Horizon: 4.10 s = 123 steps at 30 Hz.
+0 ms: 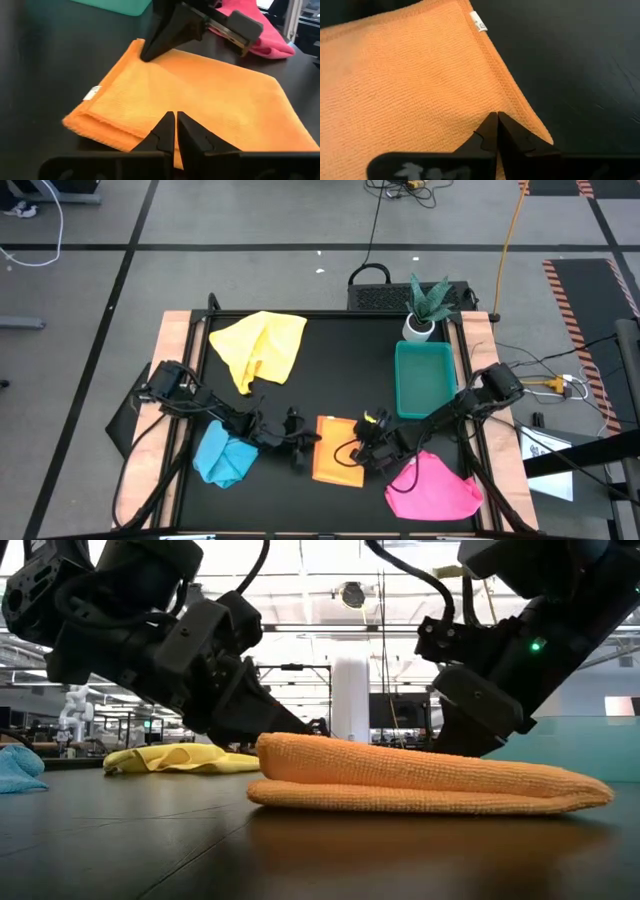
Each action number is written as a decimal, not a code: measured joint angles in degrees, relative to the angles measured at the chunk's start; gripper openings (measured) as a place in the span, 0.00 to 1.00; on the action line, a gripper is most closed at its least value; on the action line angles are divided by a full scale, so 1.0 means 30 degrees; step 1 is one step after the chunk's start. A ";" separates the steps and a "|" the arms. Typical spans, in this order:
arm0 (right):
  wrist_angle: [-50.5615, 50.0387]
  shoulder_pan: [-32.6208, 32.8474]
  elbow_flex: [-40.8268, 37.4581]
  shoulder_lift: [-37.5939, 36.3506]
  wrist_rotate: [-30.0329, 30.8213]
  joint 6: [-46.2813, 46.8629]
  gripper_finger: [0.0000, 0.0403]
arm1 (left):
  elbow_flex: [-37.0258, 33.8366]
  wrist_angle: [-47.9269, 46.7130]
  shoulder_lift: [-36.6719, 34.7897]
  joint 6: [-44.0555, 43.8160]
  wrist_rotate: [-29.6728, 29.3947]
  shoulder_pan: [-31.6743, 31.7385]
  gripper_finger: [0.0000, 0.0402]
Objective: Fold microfiber towels
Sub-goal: Fold the orange microfiber cloth
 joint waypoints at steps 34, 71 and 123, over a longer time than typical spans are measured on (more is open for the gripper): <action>1.3909 0.2919 0.0029 0.2172 -0.4403 -1.4580 0.52 | 0.1909 -0.1250 0.2302 -0.0086 0.0573 0.1788 0.04; 1.1867 0.2289 0.1989 0.1487 -0.8944 -1.3256 0.01 | 0.2892 -0.2928 0.2175 0.1198 0.1585 0.0041 0.01; 1.4545 -0.0012 -0.2628 -0.1093 -0.7329 -0.6438 0.00 | 0.2907 -0.2346 0.2951 0.1947 -0.2319 -0.1891 0.03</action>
